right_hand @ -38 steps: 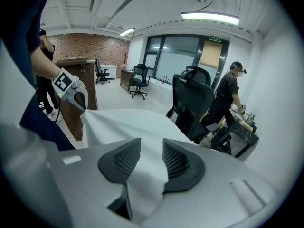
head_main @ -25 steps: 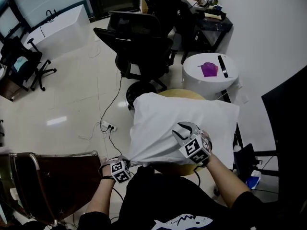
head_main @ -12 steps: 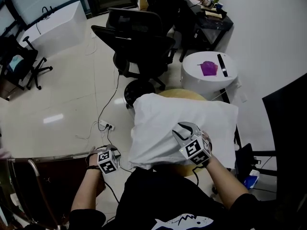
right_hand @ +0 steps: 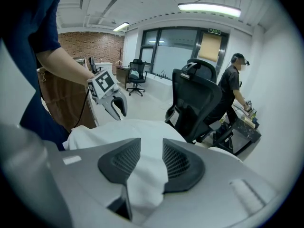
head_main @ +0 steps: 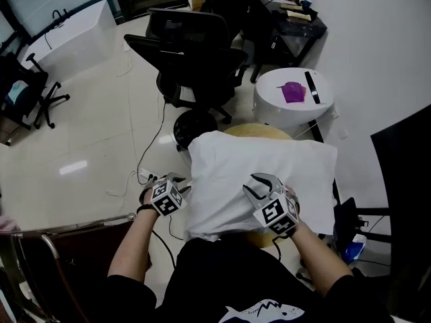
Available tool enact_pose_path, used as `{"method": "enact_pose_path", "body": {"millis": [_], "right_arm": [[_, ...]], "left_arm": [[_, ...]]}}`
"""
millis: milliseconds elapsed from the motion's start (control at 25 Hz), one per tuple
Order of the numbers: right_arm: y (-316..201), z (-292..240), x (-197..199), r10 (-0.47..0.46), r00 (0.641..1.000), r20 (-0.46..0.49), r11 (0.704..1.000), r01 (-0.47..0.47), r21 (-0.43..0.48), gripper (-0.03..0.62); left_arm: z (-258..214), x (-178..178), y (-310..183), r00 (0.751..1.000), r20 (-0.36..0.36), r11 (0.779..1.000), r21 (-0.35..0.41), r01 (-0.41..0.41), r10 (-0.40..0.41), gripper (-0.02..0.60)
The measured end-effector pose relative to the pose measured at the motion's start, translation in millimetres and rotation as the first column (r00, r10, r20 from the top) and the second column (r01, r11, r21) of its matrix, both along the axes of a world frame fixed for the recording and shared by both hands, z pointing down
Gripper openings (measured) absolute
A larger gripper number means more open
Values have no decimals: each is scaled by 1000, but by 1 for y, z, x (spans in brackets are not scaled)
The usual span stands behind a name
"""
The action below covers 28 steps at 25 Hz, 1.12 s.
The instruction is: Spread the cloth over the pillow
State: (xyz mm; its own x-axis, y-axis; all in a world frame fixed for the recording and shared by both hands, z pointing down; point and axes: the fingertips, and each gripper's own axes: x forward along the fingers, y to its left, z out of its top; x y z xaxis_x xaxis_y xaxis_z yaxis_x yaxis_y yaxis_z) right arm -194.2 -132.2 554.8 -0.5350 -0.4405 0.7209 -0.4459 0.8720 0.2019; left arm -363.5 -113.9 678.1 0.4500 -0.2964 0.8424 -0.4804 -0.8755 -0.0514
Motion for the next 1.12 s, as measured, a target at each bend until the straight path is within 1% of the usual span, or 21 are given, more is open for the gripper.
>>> {"method": "enact_pose_path", "body": {"millis": [80,160,240,400,440,520,600,720,960,1120], "right_arm": [[1,3,1,9,1000,-14,1000,-9,-5,155],[2,6,2,18,999,-27,1000,-19,-10,155],[2,9,3,31,999,-30,999,-32,-17,155],[3,13,5,53,998,-35,998,-54,-25,155],[2,14,6,58,998,-35,998,-59,-26,155],[2,14,7,68,997,-35,997,-69,-27,155],[-1,14,7,77,996,-36,997,-78,-24,155],[-6,12,11,95,995,-40,995,-95,-15,155],[-16,8,16,133,990,-36,991,-134,-7,155],[-21,5,15,136,990,-39,991,-136,0,155]], "left_arm": [[9,7,-10,1000,-4,999,-28,-24,24,101],[15,12,-14,998,3,996,-53,-68,69,101],[17,17,-16,994,9,992,-61,-111,111,87],[23,23,-17,988,0,985,-70,-156,156,60],[24,24,-17,986,-3,983,-74,-166,166,50],[25,25,-17,983,-3,980,-77,-183,183,4],[25,24,-17,981,9,978,-72,-194,195,0],[22,14,-20,977,51,977,-51,-205,208,0],[13,-10,-27,975,93,980,-20,-200,201,0],[4,-23,-30,975,123,982,-4,-188,187,0]]}}
